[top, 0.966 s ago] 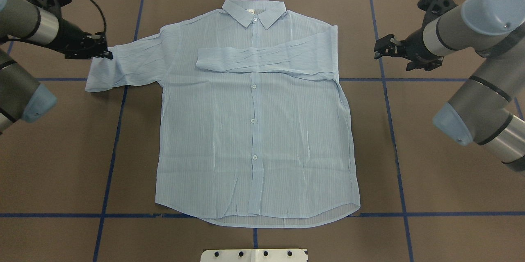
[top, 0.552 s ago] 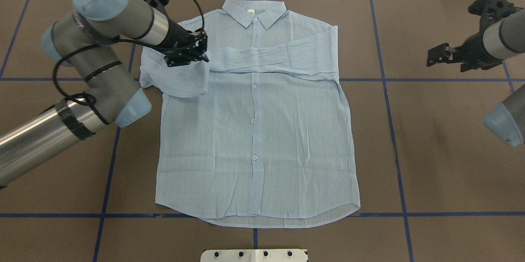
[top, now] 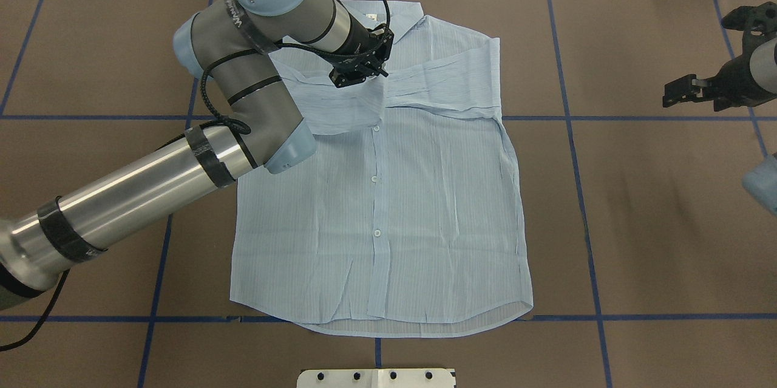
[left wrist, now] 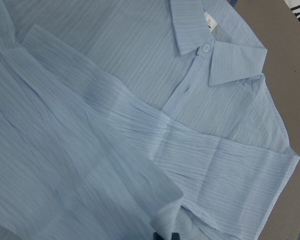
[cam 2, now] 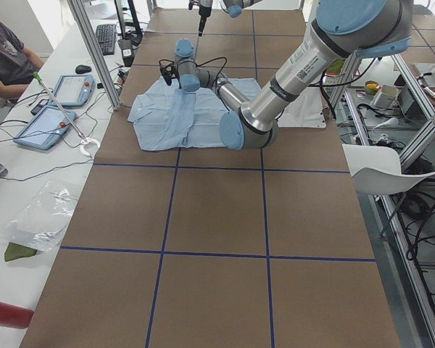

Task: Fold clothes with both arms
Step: 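Fold the sleeve with the left gripper across the shirt toward the collar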

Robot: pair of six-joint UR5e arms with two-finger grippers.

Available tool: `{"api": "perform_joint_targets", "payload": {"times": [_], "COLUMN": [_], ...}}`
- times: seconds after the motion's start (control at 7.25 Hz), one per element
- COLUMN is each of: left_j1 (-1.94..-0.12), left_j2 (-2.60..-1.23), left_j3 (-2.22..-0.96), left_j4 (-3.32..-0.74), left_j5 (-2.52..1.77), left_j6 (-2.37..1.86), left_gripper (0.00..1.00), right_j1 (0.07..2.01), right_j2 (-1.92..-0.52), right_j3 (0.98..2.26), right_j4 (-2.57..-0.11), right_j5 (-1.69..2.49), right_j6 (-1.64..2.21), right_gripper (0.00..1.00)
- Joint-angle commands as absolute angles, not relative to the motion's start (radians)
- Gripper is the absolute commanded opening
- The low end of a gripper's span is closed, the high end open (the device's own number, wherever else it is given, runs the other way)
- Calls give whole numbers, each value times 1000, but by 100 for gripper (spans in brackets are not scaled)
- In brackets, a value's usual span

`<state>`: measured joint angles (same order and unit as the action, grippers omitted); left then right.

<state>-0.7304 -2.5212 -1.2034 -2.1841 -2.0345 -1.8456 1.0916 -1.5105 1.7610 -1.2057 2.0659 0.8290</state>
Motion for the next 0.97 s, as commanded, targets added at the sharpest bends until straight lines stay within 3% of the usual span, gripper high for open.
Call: {"api": "perform_joint_targets", "payload": {"times": [0.0,0.14,0.28,0.41,0.69,0.83], "left_j1": [-721,-701,-690,-684,-681,-680], "left_j2": [-2620,-2620,-2623,-2625,-2644,-2651], "left_j3": [-1085,-1078,-1074,-1072,-1072,-1074], "left_j4": [-2197,-2215,-2220,-2226,-2226,-2224], "left_j5": [-2004,-1975,-1948,-1945,-1939,-1939], "left_j6": [-1870,-1871,-1871,-1871,-1873,-1885], "left_gripper": [0,0,14,67,90,96], "right_j1": [1092,1094,1094,1094,1092,1091], "right_j2": [-1513,-1514,-1519,-1522,-1522,-1528], "right_j3": [1761,1759,1758,1758,1758,1778], "right_j4": [-1206,-1206,-1206,-1206,-1206,-1204], "right_j5": [2065,2065,2065,2065,2065,2068], "right_j6": [827,825,825,827,834,845], "right_gripper": [99,99,99,99,99,100]}}
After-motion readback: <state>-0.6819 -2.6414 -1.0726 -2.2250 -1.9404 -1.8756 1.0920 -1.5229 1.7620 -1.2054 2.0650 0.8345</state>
